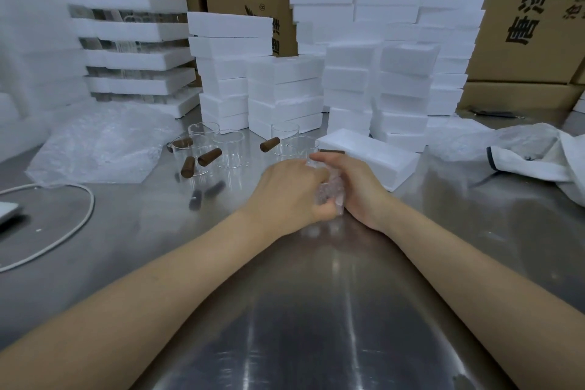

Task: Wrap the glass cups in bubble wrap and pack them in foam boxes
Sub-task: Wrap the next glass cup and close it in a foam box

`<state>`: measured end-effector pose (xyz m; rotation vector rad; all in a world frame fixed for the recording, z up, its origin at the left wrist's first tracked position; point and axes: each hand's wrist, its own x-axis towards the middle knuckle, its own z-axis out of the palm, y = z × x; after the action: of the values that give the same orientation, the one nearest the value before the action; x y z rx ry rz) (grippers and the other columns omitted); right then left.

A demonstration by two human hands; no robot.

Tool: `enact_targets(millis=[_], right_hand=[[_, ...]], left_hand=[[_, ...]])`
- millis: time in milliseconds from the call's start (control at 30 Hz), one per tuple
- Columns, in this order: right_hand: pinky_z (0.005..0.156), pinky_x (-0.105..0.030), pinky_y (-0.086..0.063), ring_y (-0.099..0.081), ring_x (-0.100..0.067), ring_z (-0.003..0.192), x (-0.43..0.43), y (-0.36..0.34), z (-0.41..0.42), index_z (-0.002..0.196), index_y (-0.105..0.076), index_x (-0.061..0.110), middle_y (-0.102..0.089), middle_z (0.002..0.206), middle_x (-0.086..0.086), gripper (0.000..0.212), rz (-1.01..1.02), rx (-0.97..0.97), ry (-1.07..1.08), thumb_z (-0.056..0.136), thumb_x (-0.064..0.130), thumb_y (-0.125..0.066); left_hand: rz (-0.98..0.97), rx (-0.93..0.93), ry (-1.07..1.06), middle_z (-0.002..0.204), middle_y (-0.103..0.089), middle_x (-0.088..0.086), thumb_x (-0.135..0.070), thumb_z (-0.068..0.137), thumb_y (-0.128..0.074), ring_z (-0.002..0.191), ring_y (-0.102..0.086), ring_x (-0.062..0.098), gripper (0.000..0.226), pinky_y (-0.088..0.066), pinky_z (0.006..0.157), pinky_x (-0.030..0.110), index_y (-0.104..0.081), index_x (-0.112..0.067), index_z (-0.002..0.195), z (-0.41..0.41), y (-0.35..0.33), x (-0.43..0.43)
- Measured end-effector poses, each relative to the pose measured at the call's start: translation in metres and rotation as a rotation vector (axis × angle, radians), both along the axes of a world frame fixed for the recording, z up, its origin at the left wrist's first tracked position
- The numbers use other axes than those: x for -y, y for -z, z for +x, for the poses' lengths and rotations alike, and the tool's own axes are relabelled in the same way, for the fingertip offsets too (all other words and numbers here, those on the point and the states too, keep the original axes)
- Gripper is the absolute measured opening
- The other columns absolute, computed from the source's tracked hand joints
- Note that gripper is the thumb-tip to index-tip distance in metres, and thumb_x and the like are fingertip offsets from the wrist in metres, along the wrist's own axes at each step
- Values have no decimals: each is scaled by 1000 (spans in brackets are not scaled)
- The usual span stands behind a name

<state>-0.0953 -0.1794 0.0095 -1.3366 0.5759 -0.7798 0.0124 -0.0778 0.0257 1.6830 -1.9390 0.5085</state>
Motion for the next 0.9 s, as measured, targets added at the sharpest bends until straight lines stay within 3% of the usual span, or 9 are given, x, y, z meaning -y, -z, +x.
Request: enact_targets(millis=[100,267,367,433,533,667,733,800,900], right_hand=[[81,-40,-54,-68,-30,92,2,-1,-3,100,-73,15,-71,102,-17,43,111,100,-43,98,39,-38],[80,-36,-53,-70,-24,88,-1,0,2,99,-70,13,-73,96,-10,43,15,-4,2,101,38,-35],[88,-40,-52,-68,-26,92,-3,-2,0,97,-71,13,-72,103,-12,44,15,-15,-5,101,38,-35],[94,-46,-48,-65,-31,96,-4,-4,0,101,-69,10,-69,106,-17,46,24,-12,-6,102,39,-33],[100,-52,-43,-58,-39,108,-5,-4,1,119,-58,-3,-60,119,-30,51,49,19,-43,103,37,-31],[83,-37,-56,-66,-34,102,-10,-9,-2,123,-58,5,-60,123,-23,40,127,7,-254,99,31,-41],[80,-37,-56,-65,-40,104,-14,-10,-3,131,-53,6,-53,133,-24,47,192,16,-367,91,30,-49],[86,-43,-54,-59,-44,113,-18,-11,-3,135,-51,5,-45,141,-26,51,268,98,-457,89,28,-54],[92,-43,-52,-54,-36,117,-18,-9,0,127,-55,-2,-50,133,-25,44,276,267,-427,87,16,-56]], left_hand=[[43,65,-66,57,-39,-7,-55,76,-58,75,-56,23,33,-20,52,25,-58,-22,73,1,-2,1],[58,117,-67,54,-39,-2,-54,88,-47,71,-52,24,43,-26,55,30,-50,-21,62,5,-5,11],[30,3,11,52,-32,-6,-42,90,-52,76,-57,27,47,-34,58,31,-35,-23,51,8,2,12],[-1,-182,67,50,-28,-8,-36,88,-58,70,-55,21,51,-35,59,31,-28,-24,49,15,10,9],[-78,-738,215,51,-33,-5,-31,83,-59,53,-33,10,44,-26,55,28,-41,-11,48,28,13,5],[-242,-1283,250,48,-52,-9,-32,96,-55,47,-48,3,50,-41,52,19,-56,-23,46,21,-3,4],[-235,-1467,269,70,-65,12,-47,90,-48,67,-62,17,47,-51,69,31,-65,-9,68,13,-10,4],[-159,-1621,297,99,-67,27,-57,88,-39,90,-66,36,62,-51,82,50,-65,0,93,11,-11,4],[-124,-1624,286,107,-70,17,-51,96,-34,104,-66,30,57,-52,94,45,-66,-5,103,17,-11,4]])
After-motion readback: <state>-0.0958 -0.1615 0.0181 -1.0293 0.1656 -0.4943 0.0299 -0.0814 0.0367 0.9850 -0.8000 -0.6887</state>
